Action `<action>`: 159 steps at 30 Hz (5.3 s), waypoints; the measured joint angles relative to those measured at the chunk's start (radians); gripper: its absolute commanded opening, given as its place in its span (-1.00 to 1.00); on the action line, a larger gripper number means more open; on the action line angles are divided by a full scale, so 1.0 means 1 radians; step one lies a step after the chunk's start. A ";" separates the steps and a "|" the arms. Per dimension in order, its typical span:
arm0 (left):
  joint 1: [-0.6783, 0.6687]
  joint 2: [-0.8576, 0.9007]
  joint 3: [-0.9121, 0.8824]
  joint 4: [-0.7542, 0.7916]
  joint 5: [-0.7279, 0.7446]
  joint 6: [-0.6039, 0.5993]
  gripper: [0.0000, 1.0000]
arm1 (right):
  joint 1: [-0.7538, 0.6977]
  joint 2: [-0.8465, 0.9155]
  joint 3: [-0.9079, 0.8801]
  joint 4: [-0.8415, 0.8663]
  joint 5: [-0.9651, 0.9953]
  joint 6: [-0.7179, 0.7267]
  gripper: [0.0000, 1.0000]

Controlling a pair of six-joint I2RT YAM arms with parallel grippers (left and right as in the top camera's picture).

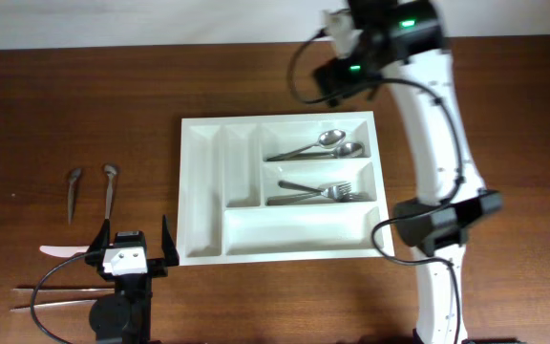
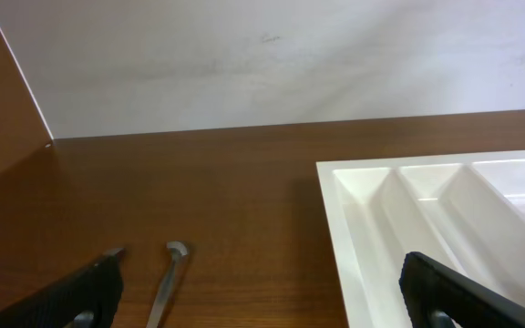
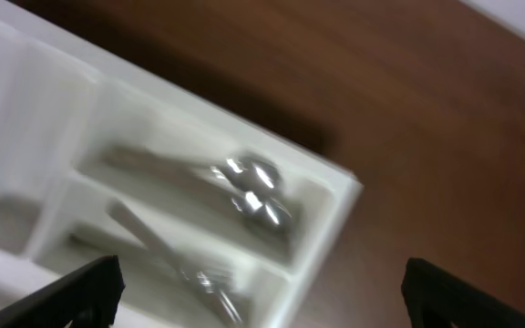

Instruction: Pack container

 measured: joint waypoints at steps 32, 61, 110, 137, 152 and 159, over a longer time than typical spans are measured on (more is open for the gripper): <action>0.000 0.000 0.000 0.000 0.000 0.000 0.99 | -0.684 -0.532 -0.969 0.299 0.039 0.042 0.98; 0.000 0.000 0.000 0.034 -0.018 0.000 0.99 | -0.825 -0.530 -1.308 0.720 0.066 0.150 0.98; -0.001 0.632 1.134 -1.177 -0.226 -0.405 0.99 | -0.839 -0.530 -1.396 0.742 0.065 0.153 0.98; 0.092 0.745 1.142 -1.381 -0.540 -1.101 0.98 | -0.839 -0.530 -1.396 0.742 0.065 0.153 0.98; 0.277 1.082 1.142 -1.360 -0.459 -1.188 0.98 | -0.839 -0.530 -1.396 0.742 0.065 0.153 0.98; 0.381 1.088 1.074 -1.235 -0.410 -1.138 0.98 | -0.839 -0.530 -1.396 0.742 0.065 0.153 0.98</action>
